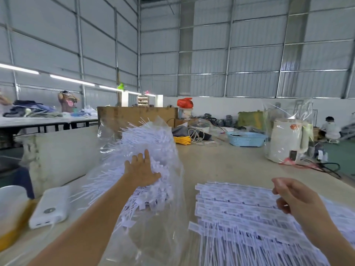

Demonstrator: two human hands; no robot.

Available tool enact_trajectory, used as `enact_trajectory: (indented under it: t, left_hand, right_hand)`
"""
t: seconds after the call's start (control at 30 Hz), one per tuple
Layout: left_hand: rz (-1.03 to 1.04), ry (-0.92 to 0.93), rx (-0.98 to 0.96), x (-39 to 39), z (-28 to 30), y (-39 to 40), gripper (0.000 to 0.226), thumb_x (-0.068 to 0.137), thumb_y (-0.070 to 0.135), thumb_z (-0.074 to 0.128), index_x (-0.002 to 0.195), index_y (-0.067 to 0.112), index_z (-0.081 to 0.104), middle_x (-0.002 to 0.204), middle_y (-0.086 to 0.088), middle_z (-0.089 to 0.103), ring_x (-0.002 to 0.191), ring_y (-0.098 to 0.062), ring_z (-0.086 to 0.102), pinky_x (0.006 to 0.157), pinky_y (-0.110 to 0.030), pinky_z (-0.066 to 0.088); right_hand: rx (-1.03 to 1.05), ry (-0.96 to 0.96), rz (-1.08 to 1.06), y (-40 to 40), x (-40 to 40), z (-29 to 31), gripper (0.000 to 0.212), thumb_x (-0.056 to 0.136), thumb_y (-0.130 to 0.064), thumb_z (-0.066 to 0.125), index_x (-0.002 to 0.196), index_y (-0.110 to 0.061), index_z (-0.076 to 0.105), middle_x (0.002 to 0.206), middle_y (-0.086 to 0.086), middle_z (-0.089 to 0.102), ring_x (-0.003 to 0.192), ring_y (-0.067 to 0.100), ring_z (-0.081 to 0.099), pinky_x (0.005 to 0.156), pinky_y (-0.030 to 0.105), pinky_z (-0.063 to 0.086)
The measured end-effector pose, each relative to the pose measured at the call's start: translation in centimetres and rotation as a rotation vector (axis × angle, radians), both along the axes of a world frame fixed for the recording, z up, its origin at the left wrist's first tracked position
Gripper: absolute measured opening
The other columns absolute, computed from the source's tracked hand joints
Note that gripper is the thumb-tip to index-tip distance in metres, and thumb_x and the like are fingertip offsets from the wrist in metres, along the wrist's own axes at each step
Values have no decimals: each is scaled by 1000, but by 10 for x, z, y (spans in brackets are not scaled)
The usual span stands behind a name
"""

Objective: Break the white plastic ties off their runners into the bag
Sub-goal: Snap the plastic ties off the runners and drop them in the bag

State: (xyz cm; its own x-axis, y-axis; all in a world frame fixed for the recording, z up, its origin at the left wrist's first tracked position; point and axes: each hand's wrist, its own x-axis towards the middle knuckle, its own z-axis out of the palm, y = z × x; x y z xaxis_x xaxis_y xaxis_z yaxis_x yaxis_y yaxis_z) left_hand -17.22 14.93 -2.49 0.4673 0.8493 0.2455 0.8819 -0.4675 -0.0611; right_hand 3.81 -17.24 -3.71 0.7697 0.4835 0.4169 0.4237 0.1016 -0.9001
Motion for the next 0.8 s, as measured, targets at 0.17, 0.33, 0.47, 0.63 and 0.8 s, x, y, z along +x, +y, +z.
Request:
enact_trajectory:
  t: [0.17,0.33,0.47,0.63,0.8]
  left_hand:
    - [-3,102,-236,3,36,-33,108,79,61,59,150,2,3,152,-18,21,139,-37,20,110,-46,27]
    - [-157,58,67,15,68,-93,23,87,34,59,104,20,52,122,-7,55,114,-28,50,91,-37,41]
    - [-763,-270,-190,51,52,-143,7,89,21,60,92,24,66,94,3,64,80,-8,55,71,-21,44]
    - [-704,136,-345,78,-5,-155,42,72,51,75,95,20,59,97,2,60,84,-14,52,72,-27,41]
    - [-761,64,-154,75,-14,-157,38,71,52,73,95,28,55,104,5,51,99,-15,50,82,-29,37]
  right_hand:
    - [-11,-5,13,-1,-4,0,13,91,-21,57,92,-10,63,80,8,61,53,20,50,55,33,42]
    - [-50,-27,7,2,-1,-2,10,92,-22,56,93,-12,60,86,10,62,54,16,52,52,23,44]
    - [-66,-35,-8,2,3,-4,12,93,-22,56,96,-11,60,89,11,62,57,16,53,48,13,43]
    - [-108,-43,-26,3,9,-10,12,92,-22,57,96,-11,60,89,13,61,55,15,52,47,13,42]
    - [-163,-146,-53,8,11,-11,11,91,-23,60,94,-12,60,81,2,56,63,17,52,57,23,47]
